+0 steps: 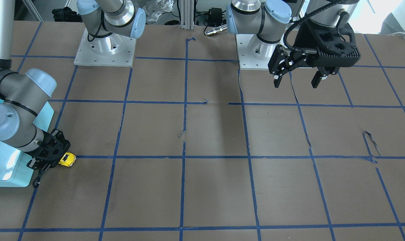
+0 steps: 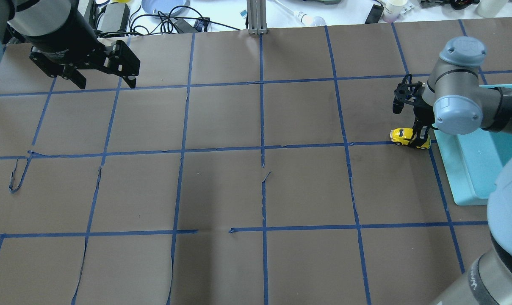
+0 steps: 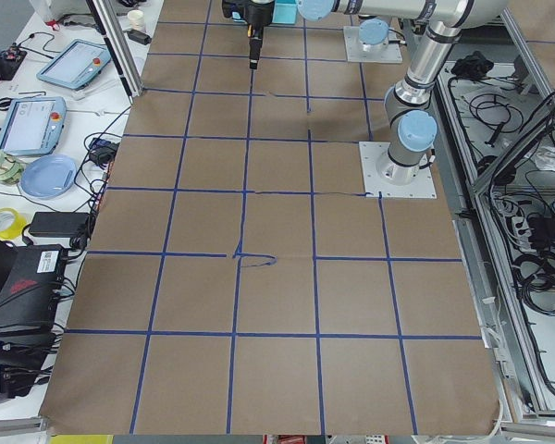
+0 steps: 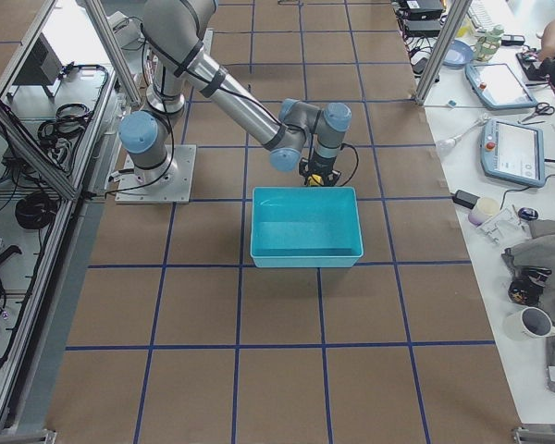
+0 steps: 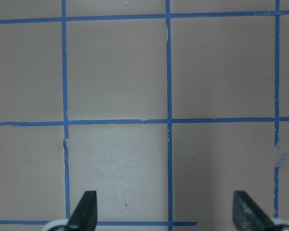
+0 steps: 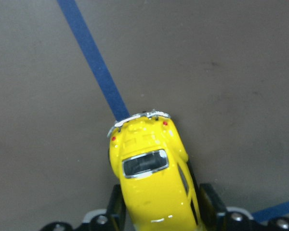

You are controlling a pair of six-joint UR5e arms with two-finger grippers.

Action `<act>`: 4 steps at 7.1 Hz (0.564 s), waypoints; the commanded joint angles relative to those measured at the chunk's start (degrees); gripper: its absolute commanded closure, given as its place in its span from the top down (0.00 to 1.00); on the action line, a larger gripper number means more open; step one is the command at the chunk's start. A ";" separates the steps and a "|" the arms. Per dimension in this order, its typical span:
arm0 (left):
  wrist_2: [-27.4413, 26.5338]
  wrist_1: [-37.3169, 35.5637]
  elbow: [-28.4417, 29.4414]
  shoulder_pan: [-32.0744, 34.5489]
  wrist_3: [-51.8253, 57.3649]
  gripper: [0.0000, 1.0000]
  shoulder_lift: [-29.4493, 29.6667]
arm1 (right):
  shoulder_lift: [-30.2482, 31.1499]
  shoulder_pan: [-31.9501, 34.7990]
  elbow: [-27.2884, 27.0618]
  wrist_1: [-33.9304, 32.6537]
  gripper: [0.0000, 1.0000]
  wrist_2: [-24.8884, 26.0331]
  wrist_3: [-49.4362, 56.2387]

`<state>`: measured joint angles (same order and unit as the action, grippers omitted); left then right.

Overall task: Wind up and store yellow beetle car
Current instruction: 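Grasp the car with the right gripper and lift it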

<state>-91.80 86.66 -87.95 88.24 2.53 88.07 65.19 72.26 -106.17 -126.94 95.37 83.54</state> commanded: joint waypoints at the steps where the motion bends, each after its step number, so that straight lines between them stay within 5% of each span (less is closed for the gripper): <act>1: -0.04 0.00 0.06 0.01 0.02 1.00 0.00 | 1.94 0.86 0.43 1.25 0.00 -0.62 0.14; 4: -0.04 -0.09 0.06 -0.08 0.02 1.00 0.00 | 9.83 3.33 2.52 5.01 0.00 -2.91 -0.65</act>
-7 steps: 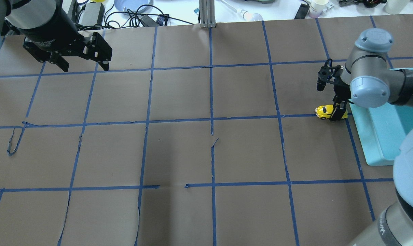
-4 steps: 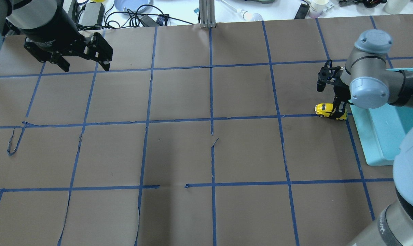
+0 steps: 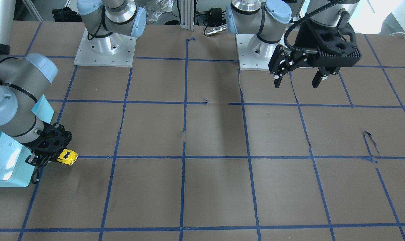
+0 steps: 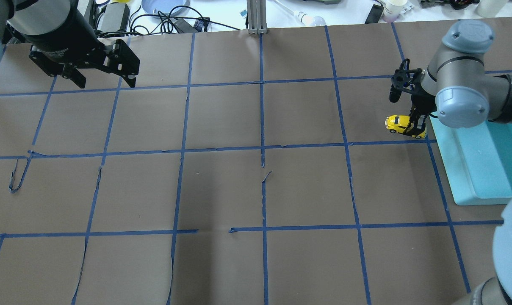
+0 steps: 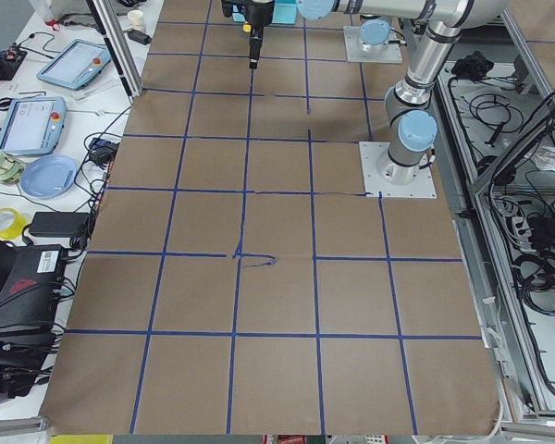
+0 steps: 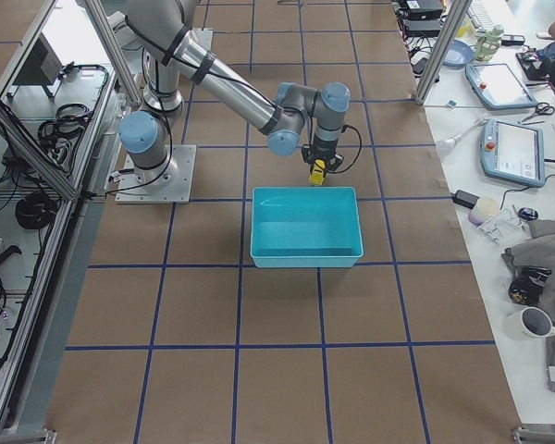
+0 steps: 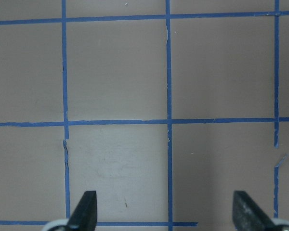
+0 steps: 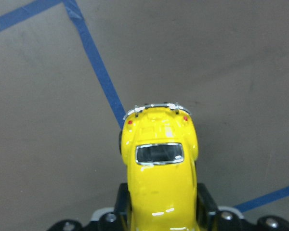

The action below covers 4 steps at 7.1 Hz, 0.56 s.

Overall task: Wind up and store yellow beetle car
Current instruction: 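Grasp the car with the right gripper and lift it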

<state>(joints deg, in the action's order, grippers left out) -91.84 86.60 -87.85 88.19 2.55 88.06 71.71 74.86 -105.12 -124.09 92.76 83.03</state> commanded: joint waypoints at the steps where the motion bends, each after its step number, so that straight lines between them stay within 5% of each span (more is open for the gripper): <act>1: 0.00 -0.38 -0.04 -0.13 0.00 1.00 0.00 | 5.00 0.64 6.80 9.32 0.00 -0.12 -0.15; 3: 0.08 -0.47 -0.04 -0.04 0.00 1.00 0.00 | 5.11 -1.63 15.09 22.79 0.00 1.71 2.04; 4: 0.08 -0.38 -0.04 -0.04 0.00 1.00 0.00 | 5.02 -5.13 14.94 22.23 0.00 2.94 9.79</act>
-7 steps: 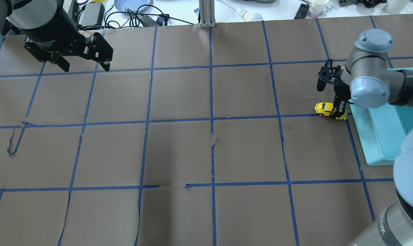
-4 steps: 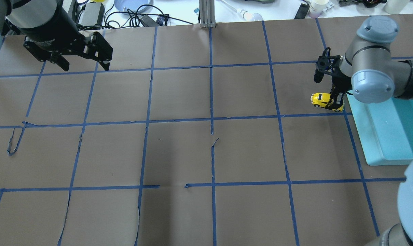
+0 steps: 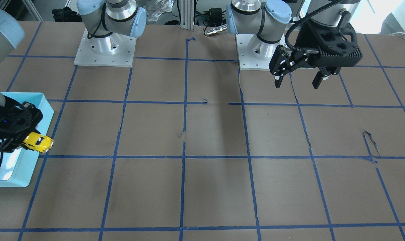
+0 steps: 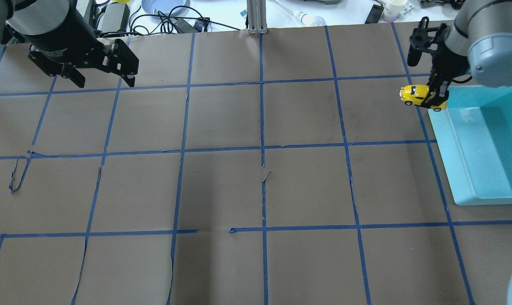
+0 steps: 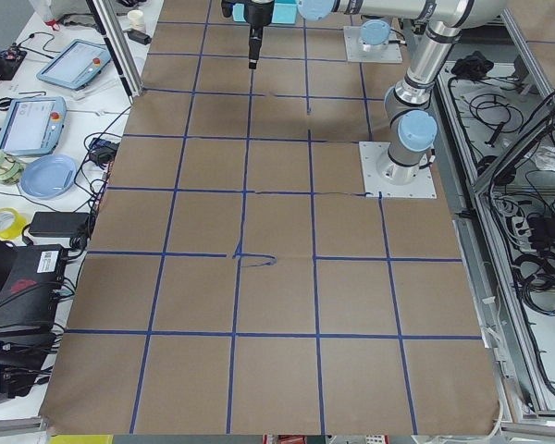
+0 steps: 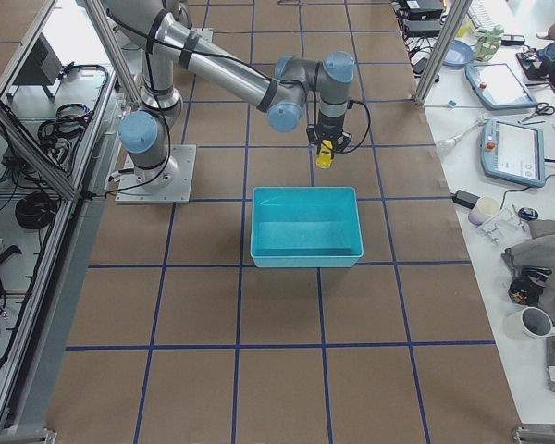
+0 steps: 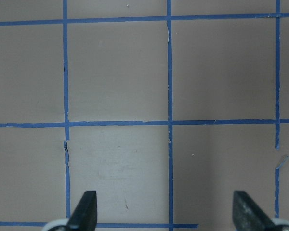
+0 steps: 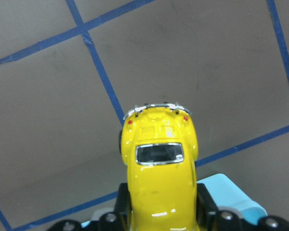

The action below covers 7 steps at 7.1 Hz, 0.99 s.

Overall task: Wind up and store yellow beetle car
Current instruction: 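Carry the car over the light-blue bin and release it inside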

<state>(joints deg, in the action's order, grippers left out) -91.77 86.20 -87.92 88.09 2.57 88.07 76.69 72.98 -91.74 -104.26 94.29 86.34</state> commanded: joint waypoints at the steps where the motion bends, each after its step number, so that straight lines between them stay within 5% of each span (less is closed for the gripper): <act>1: 0.01 -0.07 -0.06 0.07 -0.02 1.00 0.00 | -0.40 -8.24 1.30 2.83 0.00 1.42 13.34; 3: 0.01 -0.07 0.03 0.07 -0.02 1.00 0.00 | -0.93 -16.78 -3.24 -0.74 0.00 0.72 22.00; 5: 0.10 0.02 0.46 0.15 -0.11 1.00 -0.09 | -5.39 -18.47 -10.88 -15.11 0.00 3.07 26.21; 7: -0.08 0.02 0.55 0.07 0.06 1.00 -0.44 | -7.60 -19.27 -13.20 -19.05 0.00 3.35 26.33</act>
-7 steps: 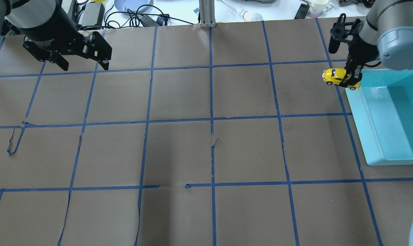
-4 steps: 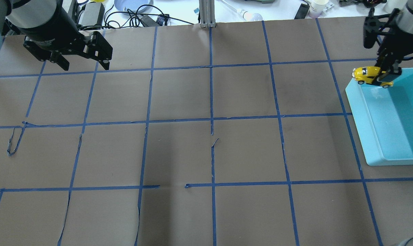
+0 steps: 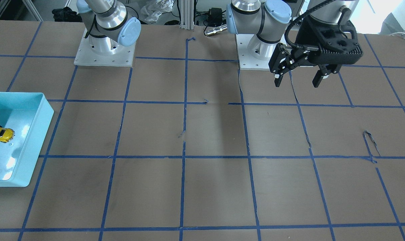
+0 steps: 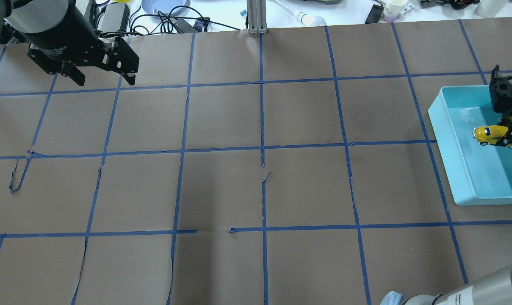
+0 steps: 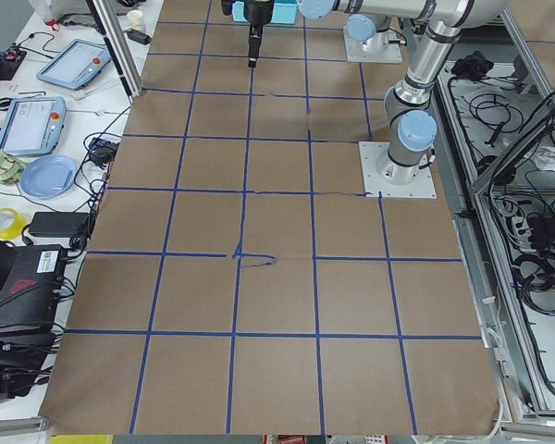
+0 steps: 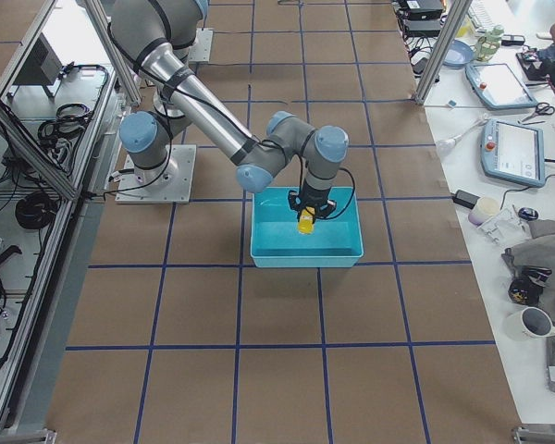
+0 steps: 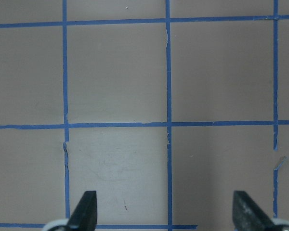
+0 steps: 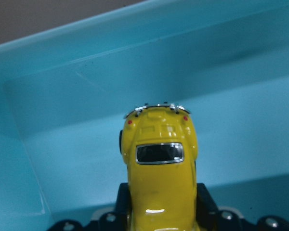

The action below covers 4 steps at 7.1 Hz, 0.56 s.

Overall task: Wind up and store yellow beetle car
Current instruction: 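Carry the car over the light-blue bin and release it inside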

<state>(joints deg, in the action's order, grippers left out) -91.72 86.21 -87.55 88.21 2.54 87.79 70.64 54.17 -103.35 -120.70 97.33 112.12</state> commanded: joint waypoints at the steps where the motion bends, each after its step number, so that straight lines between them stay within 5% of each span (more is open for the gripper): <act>1: -0.21 0.10 -0.42 0.03 0.01 1.00 -0.69 | -2.26 -0.47 -1.77 -2.61 0.17 0.31 0.55; 2: -0.13 0.01 -0.34 -0.23 0.01 1.00 -0.35 | -2.18 -0.47 -1.59 -2.70 0.51 0.14 0.46; 3: -0.04 0.01 -0.43 -0.32 0.09 1.00 -0.60 | -1.48 -0.47 -1.16 -3.14 1.00 -0.73 -0.06; 4: -0.04 0.01 -0.52 -0.06 0.09 1.00 -0.43 | -0.43 -0.38 -0.81 -4.18 1.00 -1.96 -1.54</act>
<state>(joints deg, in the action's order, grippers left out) -91.79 86.23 -87.96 88.02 2.61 87.30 69.24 53.72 -104.55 -123.92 96.59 111.88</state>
